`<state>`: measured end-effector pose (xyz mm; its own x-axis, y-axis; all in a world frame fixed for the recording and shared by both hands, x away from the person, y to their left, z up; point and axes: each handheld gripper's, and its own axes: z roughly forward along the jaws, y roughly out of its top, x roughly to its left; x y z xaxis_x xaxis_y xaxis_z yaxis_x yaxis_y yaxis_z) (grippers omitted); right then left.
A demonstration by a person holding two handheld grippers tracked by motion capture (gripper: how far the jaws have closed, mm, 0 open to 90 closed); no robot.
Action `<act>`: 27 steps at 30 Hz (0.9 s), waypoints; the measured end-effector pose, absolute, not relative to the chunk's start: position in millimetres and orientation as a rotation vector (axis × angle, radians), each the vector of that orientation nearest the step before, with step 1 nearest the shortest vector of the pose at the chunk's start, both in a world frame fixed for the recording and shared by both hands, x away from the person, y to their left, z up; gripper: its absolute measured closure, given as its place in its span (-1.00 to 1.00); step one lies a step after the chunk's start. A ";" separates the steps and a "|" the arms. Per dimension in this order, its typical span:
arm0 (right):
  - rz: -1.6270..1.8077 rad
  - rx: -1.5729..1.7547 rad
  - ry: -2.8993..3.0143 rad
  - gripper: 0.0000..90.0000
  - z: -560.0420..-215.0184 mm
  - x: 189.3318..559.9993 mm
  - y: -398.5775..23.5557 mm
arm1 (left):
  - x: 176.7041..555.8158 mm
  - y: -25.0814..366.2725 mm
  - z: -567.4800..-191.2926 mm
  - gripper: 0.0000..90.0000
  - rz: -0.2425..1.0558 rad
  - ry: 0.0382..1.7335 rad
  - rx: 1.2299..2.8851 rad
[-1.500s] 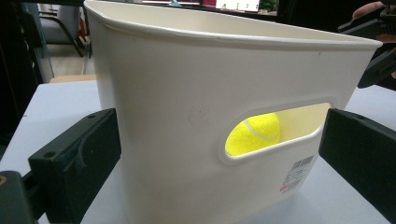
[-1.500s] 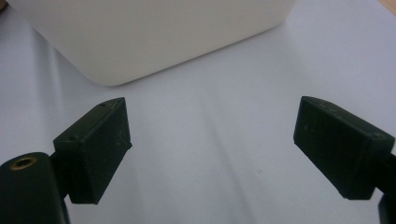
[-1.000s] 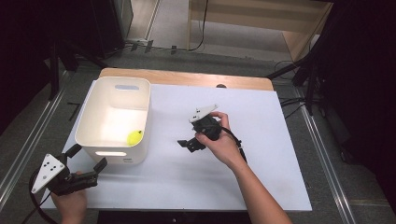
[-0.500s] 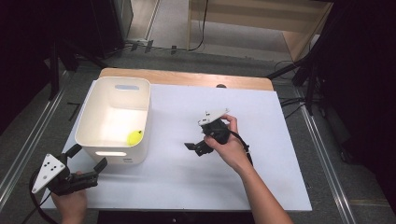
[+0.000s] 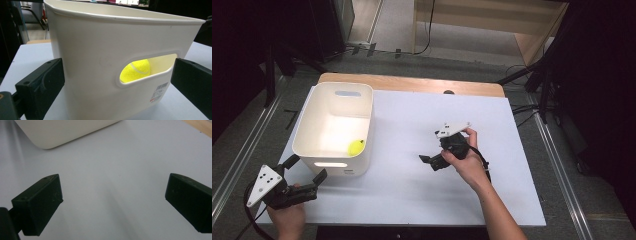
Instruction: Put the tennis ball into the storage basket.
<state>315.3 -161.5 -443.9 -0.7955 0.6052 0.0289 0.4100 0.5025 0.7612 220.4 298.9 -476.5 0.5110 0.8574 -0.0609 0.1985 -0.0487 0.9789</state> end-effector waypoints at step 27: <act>1.253 0.980 2.349 -1.00 -456.8 280.2 -236.0 | 220.3 297.4 -476.9 -1.00 0.704 0.940 1.572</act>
